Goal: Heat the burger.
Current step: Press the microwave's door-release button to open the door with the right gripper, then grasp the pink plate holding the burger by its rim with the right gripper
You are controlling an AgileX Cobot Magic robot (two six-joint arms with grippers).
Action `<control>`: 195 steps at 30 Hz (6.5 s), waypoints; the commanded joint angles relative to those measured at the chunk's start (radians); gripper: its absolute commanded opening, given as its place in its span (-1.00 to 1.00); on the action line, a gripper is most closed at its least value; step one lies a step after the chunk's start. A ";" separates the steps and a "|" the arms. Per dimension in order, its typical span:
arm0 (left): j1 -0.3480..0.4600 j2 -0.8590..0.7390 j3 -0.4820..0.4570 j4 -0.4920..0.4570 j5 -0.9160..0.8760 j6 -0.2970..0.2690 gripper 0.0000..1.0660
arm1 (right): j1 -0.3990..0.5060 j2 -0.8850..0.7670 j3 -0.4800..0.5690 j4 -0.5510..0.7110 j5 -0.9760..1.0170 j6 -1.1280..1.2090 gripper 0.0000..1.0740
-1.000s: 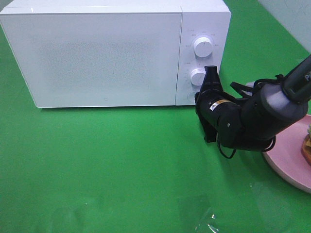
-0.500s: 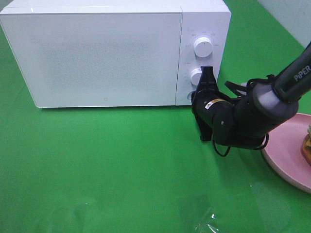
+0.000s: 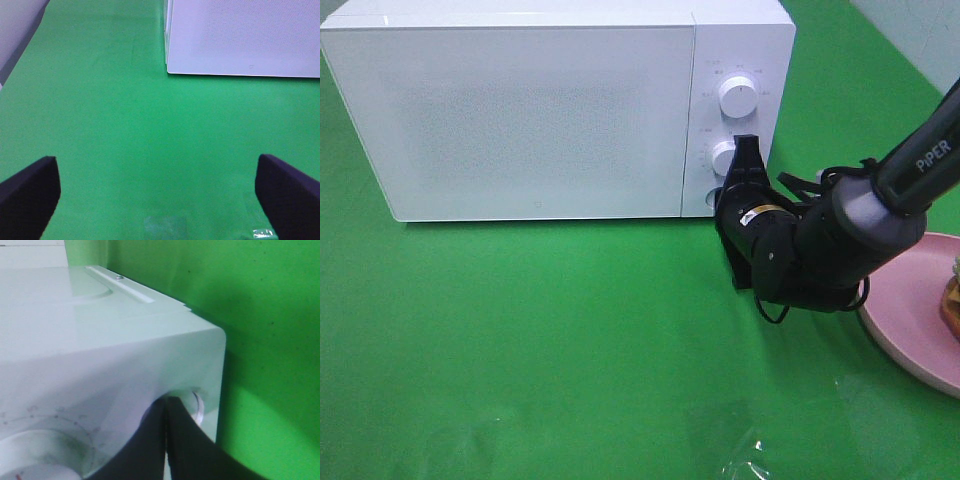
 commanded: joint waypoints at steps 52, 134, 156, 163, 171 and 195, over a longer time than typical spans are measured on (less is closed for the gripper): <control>-0.001 -0.004 0.001 0.002 -0.012 -0.004 0.84 | -0.001 0.016 -0.130 0.074 -0.177 0.007 -1.00; -0.001 -0.004 0.001 0.002 -0.012 -0.004 0.84 | 0.031 -0.702 0.215 -0.335 1.307 -1.386 -0.73; -0.001 -0.004 0.001 0.002 -0.012 -0.004 0.84 | 0.030 -0.839 0.215 -0.838 1.495 -1.026 -0.07; -0.001 -0.004 0.001 0.002 -0.012 -0.004 0.84 | 0.030 -0.839 0.215 -0.846 1.481 -1.009 0.55; -0.001 -0.004 0.001 0.002 -0.012 -0.004 0.84 | 0.016 -0.839 0.215 -0.876 1.478 -0.944 0.56; -0.001 -0.004 0.001 0.002 -0.012 -0.004 0.84 | -0.249 -0.717 0.215 -0.867 1.406 -0.957 0.43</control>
